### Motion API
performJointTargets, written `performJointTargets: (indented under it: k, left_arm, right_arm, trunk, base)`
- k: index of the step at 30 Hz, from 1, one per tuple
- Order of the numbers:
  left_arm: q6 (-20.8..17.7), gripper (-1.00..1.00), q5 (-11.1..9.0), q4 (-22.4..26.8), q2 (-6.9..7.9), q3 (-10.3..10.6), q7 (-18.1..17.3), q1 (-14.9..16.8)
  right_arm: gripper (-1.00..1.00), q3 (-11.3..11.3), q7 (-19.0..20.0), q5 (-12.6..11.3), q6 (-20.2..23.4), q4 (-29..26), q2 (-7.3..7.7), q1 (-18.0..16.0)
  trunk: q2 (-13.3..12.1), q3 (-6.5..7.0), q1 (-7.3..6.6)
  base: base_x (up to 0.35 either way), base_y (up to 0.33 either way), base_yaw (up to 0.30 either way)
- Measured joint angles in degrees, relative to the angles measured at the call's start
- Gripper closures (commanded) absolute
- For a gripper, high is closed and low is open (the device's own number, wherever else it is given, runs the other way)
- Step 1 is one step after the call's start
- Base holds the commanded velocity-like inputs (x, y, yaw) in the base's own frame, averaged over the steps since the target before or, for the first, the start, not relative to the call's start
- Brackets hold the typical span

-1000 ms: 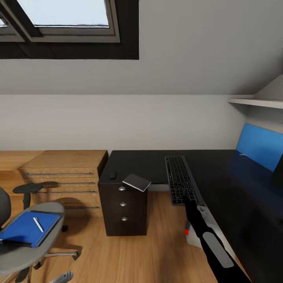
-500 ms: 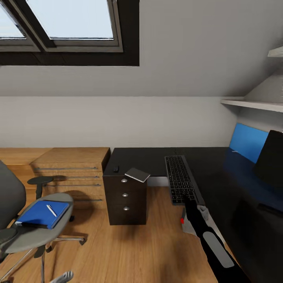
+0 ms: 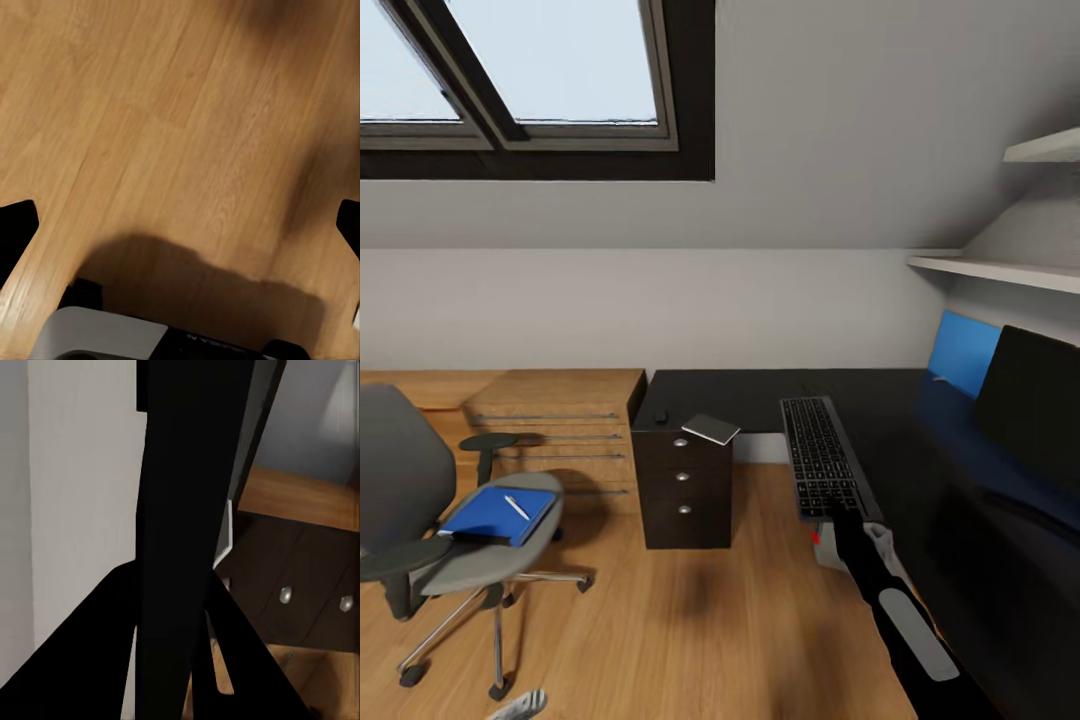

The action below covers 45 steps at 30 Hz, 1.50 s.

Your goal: In the bedroom, organize the workspace by keeping the computer under the desk, ensuring the monitor is on the desk, placing the keyboard on the desk next to the monitor, placing the mouse on the desk next to the keyboard, moving the folder from the swivel chair onto the desk next to the mouse, stacking the notebook on top of the folder with the pen on top of the notebook, and positioning the swivel chair next to the desk.

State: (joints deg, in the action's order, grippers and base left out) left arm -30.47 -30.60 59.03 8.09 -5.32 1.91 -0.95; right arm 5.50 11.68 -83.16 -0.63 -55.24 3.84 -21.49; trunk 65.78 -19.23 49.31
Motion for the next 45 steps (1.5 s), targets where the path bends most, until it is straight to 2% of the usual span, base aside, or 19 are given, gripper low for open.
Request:
performJointTargets:
  k: [6,11,13,15,16,18,20,21,23,24,25,45]
  left_arm:
    - [0.0,-1.0,0.0,0.0,0.04,-0.1,0.0,0.0]
    - [0.0,-1.0,0.0,0.0,0.06,-0.3,0.0,0.0]
    - [0.0,-1.0,0.0,0.0,0.04,-0.3,0.0,0.0]
    - [0.0,-1.0,0.0,0.0,0.05,-0.4,0.0,0.0]
    - [0.0,-1.0,0.0,0.0,0.08,-0.4,0.0,0.0]
    - [0.0,-1.0,0.0,0.0,0.08,-0.4,-0.1,0.0]
    - [0.4,-1.0,-0.1,0.0,0.09,-0.5,-0.2,0.0]
    - [1.0,-1.0,-0.1,0.0,0.08,-0.5,-0.2,0.0]
    - [2.7,-1.0,-0.1,0.0,0.07,-0.4,-0.2,0.0]
    - [5.9,-1.0,-0.1,-0.8,0.07,-0.3,-0.2,0.0]
    - [6.8,-1.0,-0.2,-1.3,0.08,-0.2,-0.2,0.0]
    - [7.0,-1.0,-0.3,-1.4,0.09,-0.4,-0.2,0.0]
  right_arm:
    - [1.0,0.0,-3.5,-1.3,3.4,-2.1,1.66,0.0]
    - [1.0,0.0,-6.0,-4.0,5.7,-3.6,3.14,0.1]
    - [1.0,0.0,-6.8,-5.2,6.1,-3.9,3.71,0.4]
    - [1.0,-0.1,-8.8,-6.6,6.4,-4.5,4.37,0.6]
    - [1.0,-0.1,-11.4,-8.6,7.0,-6.0,5.19,1.0]
    - [1.0,0.0,-12.8,-10.1,7.5,-6.6,5.54,1.3]
    - [1.0,-0.1,-14.8,-12.6,8.7,-7.3,6.91,1.6]
    - [1.0,-0.1,-15.0,-13.1,8.9,-7.4,7.18,1.6]
    - [1.0,-0.1,-15.2,-13.4,8.9,-7.7,7.66,1.6]
    - [1.0,-0.2,-15.3,-13.6,9.0,-8.2,8.24,1.7]
    - [1.0,-0.1,-15.2,-13.6,9.2,-8.3,8.44,2.0]
    - [1.0,-0.1,-14.9,-13.4,8.7,-8.3,8.44,2.1]
  trunk:
    - [-2.4,1.08,-1.34]
    - [-4.4,1.98,-2.44]
    - [-4.4,1.98,-2.46]
    - [-4.4,1.98,-2.46]
    - [-4.4,1.98,-2.46]
    - [-4.4,1.98,-2.46]
    - [-4.4,1.98,-2.45]
    - [-4.4,1.99,-2.44]
    - [-4.4,1.99,-2.44]
    - [-4.4,1.99,-2.43]
    - [-4.4,1.98,-2.43]
    - [-4.4,1.98,-2.43]
  base:
    - [-0.235,0.0,0.0]
    - [-0.049,0.0,0.0]
    - [-0.015,0.0,0.0]
    - [-0.005,0.0,0.0]
    - [-0.002,0.0,0.0]
    - [-0.001,0.0,0.0]
    - [-0.137,0.0,0.0]
    - [-0.236,-0.017,0.0]
    - [-0.267,-0.108,0.0]
    - [-0.277,-0.226,0.0]
    - [-0.27,-0.235,0.0]
    - [-0.273,-0.219,0.0]
